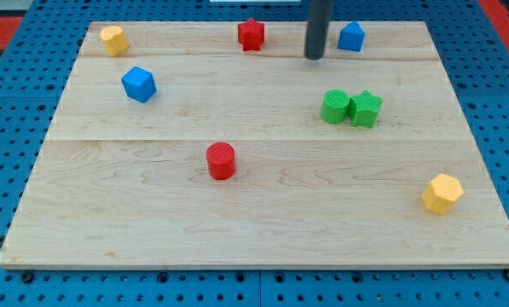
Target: Separate the green circle from green star
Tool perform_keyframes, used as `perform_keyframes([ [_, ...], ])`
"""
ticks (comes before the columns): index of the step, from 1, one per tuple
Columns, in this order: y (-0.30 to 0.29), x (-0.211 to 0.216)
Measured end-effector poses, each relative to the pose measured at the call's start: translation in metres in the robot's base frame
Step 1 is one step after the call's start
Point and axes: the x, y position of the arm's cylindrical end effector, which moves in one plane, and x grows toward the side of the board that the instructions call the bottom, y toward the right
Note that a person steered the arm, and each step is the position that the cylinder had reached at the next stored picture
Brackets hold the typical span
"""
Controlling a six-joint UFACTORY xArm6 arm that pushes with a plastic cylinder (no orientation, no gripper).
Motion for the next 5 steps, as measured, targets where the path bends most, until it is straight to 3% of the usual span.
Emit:
perform_keyframes([
  [3, -0.096, 0.040],
  [4, -0.038, 0.050],
  [5, 0.061, 0.052],
])
